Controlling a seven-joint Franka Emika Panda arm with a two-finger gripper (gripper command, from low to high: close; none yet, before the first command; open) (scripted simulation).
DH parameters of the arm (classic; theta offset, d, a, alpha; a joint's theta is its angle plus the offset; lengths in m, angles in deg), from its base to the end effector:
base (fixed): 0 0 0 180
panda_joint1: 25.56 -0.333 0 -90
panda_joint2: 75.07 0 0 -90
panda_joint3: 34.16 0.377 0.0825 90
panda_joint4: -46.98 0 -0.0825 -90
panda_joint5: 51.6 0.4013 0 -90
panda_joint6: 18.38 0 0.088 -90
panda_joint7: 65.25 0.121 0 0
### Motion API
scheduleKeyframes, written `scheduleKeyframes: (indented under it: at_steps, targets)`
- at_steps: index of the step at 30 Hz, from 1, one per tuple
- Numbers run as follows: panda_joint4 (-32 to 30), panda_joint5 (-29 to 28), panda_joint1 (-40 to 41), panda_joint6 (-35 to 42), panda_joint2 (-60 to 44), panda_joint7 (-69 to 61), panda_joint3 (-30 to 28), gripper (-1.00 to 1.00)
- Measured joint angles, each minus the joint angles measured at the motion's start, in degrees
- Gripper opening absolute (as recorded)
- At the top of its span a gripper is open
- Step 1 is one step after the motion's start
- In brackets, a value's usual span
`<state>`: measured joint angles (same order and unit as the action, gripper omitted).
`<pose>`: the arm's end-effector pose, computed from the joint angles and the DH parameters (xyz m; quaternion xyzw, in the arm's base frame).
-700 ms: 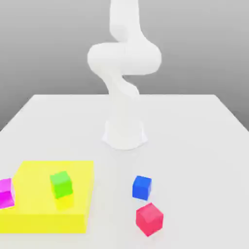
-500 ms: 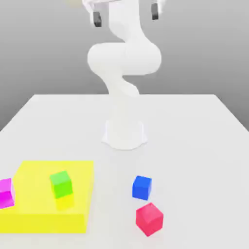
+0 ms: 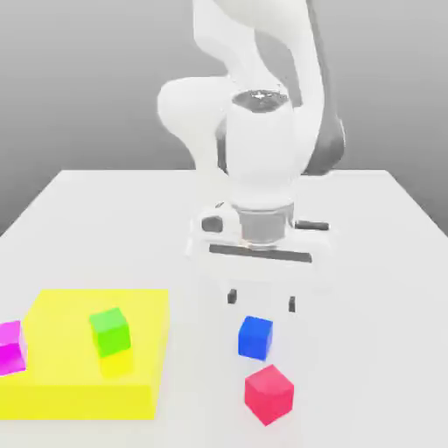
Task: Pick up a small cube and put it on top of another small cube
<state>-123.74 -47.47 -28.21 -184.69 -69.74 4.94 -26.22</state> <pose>0.3135 0.0529 0.2287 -0.8497 0.5272 -0.0044 0.0069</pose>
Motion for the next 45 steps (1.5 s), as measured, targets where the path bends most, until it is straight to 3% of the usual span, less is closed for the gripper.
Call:
scheduleKeyframes:
  at_steps: [14,28,29,36,45]
  targets:
    - [2.7,-5.1,1.2,-6.7,-9.1,2.6,-1.1,0.00]
    - [2.8,-8.5,-6.0,-15.6,-19.0,6.3,-8.3,0.00]
    - [2.6,-8.2,-6.4,-16.2,-19.6,6.3,-8.4,-1.00]
    - [2.6,-8.4,-6.6,-16.5,-19.8,6.5,-8.6,-1.00]
    - [3.2,-7.7,-2.4,-11.1,-13.9,4.6,-5.3,-1.00]
